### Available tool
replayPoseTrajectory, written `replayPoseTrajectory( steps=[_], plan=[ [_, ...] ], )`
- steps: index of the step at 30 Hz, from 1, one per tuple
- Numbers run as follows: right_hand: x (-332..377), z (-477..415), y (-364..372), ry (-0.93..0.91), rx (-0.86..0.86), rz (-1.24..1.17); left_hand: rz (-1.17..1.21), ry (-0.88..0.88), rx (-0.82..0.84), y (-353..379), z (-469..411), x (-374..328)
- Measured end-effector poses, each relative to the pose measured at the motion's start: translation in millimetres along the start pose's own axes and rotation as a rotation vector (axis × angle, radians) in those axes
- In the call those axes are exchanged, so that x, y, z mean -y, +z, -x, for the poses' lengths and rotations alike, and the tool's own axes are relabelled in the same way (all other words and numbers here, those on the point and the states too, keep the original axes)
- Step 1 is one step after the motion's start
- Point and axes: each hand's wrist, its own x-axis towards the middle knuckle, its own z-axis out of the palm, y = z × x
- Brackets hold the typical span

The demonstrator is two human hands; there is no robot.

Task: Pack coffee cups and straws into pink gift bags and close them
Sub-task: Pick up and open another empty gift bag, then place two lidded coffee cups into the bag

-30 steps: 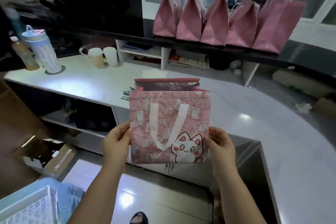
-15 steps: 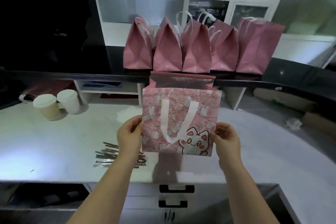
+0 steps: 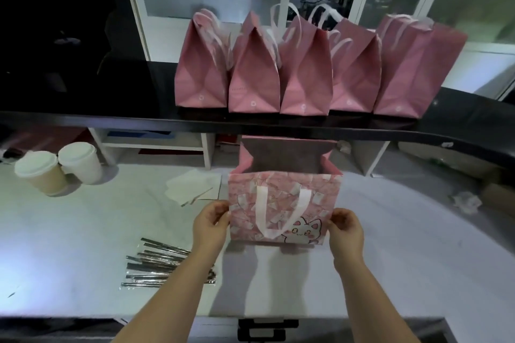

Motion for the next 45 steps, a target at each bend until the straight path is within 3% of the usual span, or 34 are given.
replayPoseTrajectory(
  steps=[3,7,12,18,26,34,39,45],
  plan=[
    [10.8,-5.2,-6.9,-0.054,-0.045,-0.032,-0.091,0.093,0.036,-10.2,3.6,-8.1],
    [74.2,-19.5,-4.0,-0.283,-0.064,-0.076,-0.085,0.251,-0.011,-22.0,-14.2,-58.2],
    [160.2,-33.5,60.5,-0.607,0.243,0.144,-0.239,0.452,-0.153,-38.3,-59.9,-138.0],
    [180.3,2.5,192.8,-0.951,0.556,0.481,-0.667,0.569,-0.307,-112.6,-91.1,-166.8],
    [141.3,98.8,368.5,-1.034,0.807,0.581,-0.834,0.403,-0.494,-298.8,-125.0,-113.5],
    [91.9,199.9,551.5,-0.969,0.978,0.768,-1.053,0.196,-0.414,-456.8,-170.5,-73.3],
    [53.9,225.8,636.6,-1.001,1.059,1.091,-1.098,0.156,-0.353,-507.7,-201.5,-62.6],
    [23.3,219.7,690.7,-1.018,0.974,1.504,-1.071,0.202,-0.316,-522.3,-235.2,-63.8]
  ],
)
